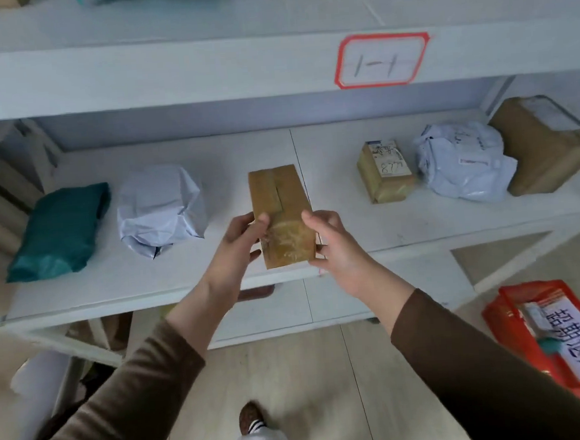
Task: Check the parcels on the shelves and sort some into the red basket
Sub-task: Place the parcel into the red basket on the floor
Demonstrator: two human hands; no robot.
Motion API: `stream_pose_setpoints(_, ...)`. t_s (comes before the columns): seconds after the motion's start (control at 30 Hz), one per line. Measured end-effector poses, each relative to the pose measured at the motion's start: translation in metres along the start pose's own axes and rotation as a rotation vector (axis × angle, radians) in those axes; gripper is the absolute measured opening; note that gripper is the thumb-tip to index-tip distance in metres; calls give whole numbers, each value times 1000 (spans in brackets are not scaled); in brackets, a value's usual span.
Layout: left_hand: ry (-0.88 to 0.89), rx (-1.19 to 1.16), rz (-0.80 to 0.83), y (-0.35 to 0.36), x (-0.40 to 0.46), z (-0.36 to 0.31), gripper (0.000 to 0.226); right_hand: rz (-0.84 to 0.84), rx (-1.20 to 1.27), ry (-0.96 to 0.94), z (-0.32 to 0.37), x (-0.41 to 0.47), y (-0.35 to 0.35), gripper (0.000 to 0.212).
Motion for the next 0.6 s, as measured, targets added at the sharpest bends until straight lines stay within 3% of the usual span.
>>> stream_pose_setpoints(0.1,74,15,0,5,-45,-5,37,8,100,26,-5,-39,-26,70)
stream_pose_setpoints(0.23,153,23,5,14,-97,-11,29,50,237,101,-12,-84,-58,53)
stream_pose_setpoints(0.47,186,-108,89,19,-154,-11,36,197,398,254,-36,-139,-99,76)
stream_pose_setpoints(0.6,163,-209,117,22,-169,-7,31,214,435,275,-48,-149,-110,76)
Point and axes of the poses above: each hand's wrist, its own x-axis towards the middle knuckle, its own y-axis out of the palm, z = x × y, the point moved 7 cm from there along x, towards the middle knuckle, and after that the axes turned 11 degrees about -z, right-handed, at the moved point
